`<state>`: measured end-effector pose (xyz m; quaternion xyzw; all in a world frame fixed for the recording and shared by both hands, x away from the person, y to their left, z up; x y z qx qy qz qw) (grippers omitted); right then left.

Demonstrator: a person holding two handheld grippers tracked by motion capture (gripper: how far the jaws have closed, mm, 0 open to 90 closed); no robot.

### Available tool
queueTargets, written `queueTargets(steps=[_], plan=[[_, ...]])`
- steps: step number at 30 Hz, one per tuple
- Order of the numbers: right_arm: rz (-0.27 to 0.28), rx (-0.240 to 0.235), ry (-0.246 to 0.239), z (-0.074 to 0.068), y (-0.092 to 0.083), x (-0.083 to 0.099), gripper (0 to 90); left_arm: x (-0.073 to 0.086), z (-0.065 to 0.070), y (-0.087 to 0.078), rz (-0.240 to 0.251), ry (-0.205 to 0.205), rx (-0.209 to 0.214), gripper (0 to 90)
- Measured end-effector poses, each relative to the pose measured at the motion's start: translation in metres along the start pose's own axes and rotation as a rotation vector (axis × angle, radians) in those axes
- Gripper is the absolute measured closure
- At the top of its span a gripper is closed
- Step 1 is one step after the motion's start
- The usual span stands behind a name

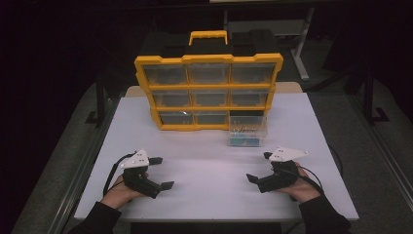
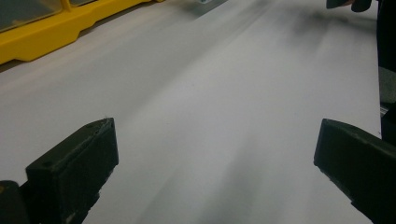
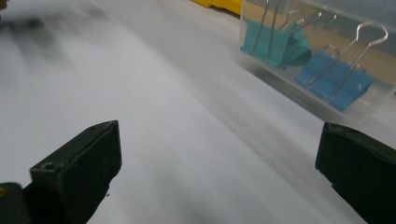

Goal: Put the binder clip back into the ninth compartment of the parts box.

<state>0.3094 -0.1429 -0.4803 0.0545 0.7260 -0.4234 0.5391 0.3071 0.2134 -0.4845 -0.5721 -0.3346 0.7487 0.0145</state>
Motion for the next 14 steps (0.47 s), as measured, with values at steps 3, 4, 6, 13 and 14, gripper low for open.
queueTargets(steps=[3, 4, 6, 13, 14], plan=[[-0.001, 0.01, 0.003, 0.001, -0.002, 0.007, 0.0, 0.0, 0.0, 0.0, 0.0, 0.001, 0.0, 0.0], [0.001, 0.014, 0.009, 0.002, -0.003, 0.009, 0.0, 0.0, 0.0, 0.0, 0.0, 0.001, -0.001, 0.0], [-0.002, 0.023, 0.014, 0.004, -0.004, 0.013, 0.0, 0.0, 0.0, 0.001, -0.001, 0.004, -0.002, 0.0], [-0.001, 0.035, 0.001, 0.006, -0.005, 0.016, 0.0, 0.001, 0.001, 0.001, -0.009, 0.007, -0.007, 0.0], [-0.007, 0.036, -0.002, 0.006, -0.005, 0.017, 0.0, 0.001, 0.001, 0.001, -0.011, 0.006, -0.007, 0.0]])
Point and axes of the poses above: each handheld gripper's, and its own axes: y roughly forward along the jaws, x roughly out of its underside, z roughly to its right, the point moved 6 cm from there along y, roughly forward along the jaws
